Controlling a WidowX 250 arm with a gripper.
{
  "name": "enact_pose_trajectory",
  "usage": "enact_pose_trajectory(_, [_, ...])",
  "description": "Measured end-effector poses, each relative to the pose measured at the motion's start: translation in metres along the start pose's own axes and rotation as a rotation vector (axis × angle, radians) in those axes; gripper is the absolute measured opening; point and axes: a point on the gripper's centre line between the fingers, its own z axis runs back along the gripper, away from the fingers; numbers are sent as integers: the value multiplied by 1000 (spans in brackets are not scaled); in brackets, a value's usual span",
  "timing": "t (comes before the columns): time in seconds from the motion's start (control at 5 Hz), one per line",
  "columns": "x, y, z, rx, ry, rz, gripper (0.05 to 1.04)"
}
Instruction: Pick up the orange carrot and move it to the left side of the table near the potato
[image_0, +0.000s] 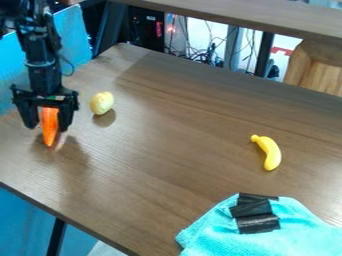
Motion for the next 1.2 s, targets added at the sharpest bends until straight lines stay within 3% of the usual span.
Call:
enact_pose_trajectory(0.4, [-2,-1,2,-4,8,-4,989])
enact_pose_trajectory(0.6, [-1,-5,38,-37,-96,-8,989])
enact_pose_trajectory(0.8, [-6,-5,63,-36,-159,-5,989])
enact_pose_trajectory(1.0, [-12,-32,93,-9,-219,-64,989])
enact_pose_trajectory(1.2, [-17,-58,100,-28,-219,-148,990])
